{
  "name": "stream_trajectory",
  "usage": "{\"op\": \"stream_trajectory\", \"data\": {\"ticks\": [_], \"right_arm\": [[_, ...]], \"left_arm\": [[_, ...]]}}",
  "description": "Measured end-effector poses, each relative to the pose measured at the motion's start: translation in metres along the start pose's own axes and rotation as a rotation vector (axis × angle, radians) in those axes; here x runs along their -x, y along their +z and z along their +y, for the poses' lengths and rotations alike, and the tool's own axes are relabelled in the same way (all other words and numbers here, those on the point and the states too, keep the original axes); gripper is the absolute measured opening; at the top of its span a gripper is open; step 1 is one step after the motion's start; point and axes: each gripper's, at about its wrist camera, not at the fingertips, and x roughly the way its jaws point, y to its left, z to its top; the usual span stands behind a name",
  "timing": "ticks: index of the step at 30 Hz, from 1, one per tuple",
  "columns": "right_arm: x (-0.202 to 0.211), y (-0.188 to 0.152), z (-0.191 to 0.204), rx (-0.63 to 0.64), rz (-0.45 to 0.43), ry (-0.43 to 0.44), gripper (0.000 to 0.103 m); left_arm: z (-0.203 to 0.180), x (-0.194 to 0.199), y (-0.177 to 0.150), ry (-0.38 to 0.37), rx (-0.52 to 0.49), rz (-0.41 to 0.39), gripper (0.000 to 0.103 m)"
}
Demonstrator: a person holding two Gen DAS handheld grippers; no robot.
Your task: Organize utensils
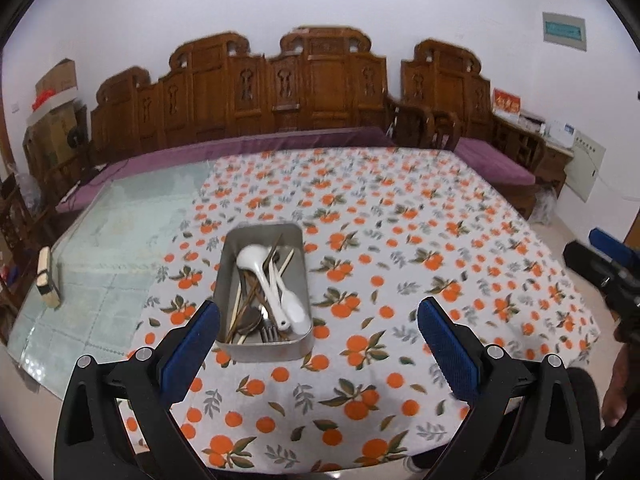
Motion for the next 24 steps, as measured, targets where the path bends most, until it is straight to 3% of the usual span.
{"op": "stream_trajectory", "data": {"ticks": [14,24], "right_arm": [[0.087,0.030,0.015,0.024,-0.164,0.003,0.100],[0.118,0.035,0.023,0.029,-0.213,0.009,0.100]], "left_arm": [[-0.010,0.097,0.034,0.036,0.011,-0.178,0.095],[-0.010,0.128,0.036,0.044,0.019,-0.222,0.095]]}}
